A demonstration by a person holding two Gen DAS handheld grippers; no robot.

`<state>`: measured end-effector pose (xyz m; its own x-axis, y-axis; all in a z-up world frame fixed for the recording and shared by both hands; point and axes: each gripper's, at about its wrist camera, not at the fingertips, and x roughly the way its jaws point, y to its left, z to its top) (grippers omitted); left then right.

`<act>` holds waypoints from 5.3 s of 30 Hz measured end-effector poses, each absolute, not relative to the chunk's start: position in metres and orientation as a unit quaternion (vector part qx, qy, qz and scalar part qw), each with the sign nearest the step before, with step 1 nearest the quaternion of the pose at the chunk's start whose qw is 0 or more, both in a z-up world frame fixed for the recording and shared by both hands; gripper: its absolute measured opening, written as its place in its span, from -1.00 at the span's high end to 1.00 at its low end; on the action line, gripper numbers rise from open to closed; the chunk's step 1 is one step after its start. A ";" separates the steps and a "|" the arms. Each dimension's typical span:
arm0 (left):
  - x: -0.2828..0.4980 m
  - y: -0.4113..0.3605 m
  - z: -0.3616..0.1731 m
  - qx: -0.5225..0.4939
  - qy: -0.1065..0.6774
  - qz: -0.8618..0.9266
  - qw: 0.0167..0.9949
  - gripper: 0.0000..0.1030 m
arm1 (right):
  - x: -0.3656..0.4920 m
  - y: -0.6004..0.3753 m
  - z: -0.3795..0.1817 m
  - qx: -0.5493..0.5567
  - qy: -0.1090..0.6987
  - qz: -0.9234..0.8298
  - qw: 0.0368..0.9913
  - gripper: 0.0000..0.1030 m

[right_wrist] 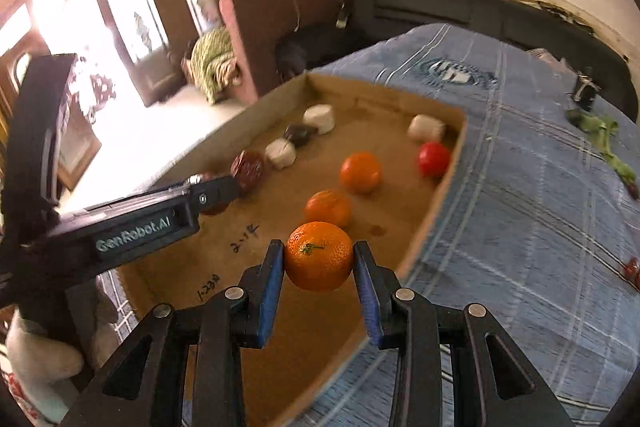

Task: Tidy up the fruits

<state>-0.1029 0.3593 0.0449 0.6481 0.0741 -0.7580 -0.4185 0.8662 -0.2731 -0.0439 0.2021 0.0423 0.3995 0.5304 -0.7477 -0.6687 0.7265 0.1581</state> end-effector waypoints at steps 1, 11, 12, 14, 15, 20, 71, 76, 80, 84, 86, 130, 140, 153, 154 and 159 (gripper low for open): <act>-0.103 0.361 0.043 -0.221 0.396 0.140 0.880 0.05 | -0.043 0.205 0.039 -0.088 0.417 0.360 0.830 0.24; -0.101 0.361 0.038 -0.240 0.402 0.135 0.873 0.04 | -0.043 0.224 0.024 -0.123 0.419 0.357 0.826 0.23; -0.102 0.361 0.040 -0.242 0.399 0.135 0.874 0.03 | -0.043 0.225 0.024 -0.123 0.419 0.359 0.825 0.22; -0.105 0.360 0.046 -0.245 0.392 0.134 0.877 0.00 | -0.046 0.224 0.027 -0.123 0.414 0.363 0.826 0.12; -0.108 0.360 0.050 -0.246 0.387 0.135 0.878 -0.04 | -0.048 0.222 0.030 -0.123 0.408 0.363 0.829 0.05; -0.121 0.354 0.072 -0.245 0.358 0.139 0.890 -0.14 | -0.060 0.202 0.050 -0.101 0.384 0.363 0.843 -0.22; -0.081 0.156 0.083 -0.038 0.394 0.051 0.917 -0.79 | -0.046 -0.090 0.036 0.084 0.412 0.099 0.902 -0.55; -0.074 0.147 0.072 -0.042 0.411 0.027 0.910 -0.79 | -0.017 -0.133 0.037 0.092 0.427 0.049 0.898 -0.54; -0.072 0.145 0.070 -0.048 0.414 0.019 0.909 -0.79 | 0.016 -0.139 0.038 0.074 0.423 0.033 0.902 -0.54; -0.070 0.147 0.067 -0.052 0.420 0.019 0.906 -0.79 | 0.060 -0.132 0.033 0.072 0.413 0.038 0.907 -0.22; -0.068 0.148 0.065 -0.054 0.424 0.019 0.904 -0.79 | 0.080 -0.126 0.027 0.069 0.418 0.036 0.905 -0.14; 0.033 0.079 0.033 -0.060 0.458 -0.053 0.885 -0.78 | 0.099 -0.109 0.004 0.047 0.437 0.061 0.896 0.45; 0.078 0.052 0.014 -0.051 0.453 -0.094 0.885 -0.28 | 0.105 -0.139 0.004 0.081 0.435 0.044 0.896 0.44; 0.075 0.067 0.013 -0.074 0.450 -0.114 0.882 0.56 | 0.116 -0.108 0.004 0.101 0.420 0.087 0.898 0.01; 0.074 0.065 0.013 -0.070 0.449 -0.113 0.884 0.56 | 0.118 -0.105 0.003 0.091 0.423 0.081 0.898 0.01; 0.072 0.063 0.014 -0.056 0.446 -0.111 0.886 0.56 | 0.121 -0.096 0.004 0.066 0.424 0.076 0.900 0.30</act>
<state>0.0718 0.0627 0.0137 0.5775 -0.2464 -0.7783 0.1467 0.9692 -0.1979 0.1207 -0.0964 0.0035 0.6293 0.1930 -0.7528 -0.0809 0.9797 0.1835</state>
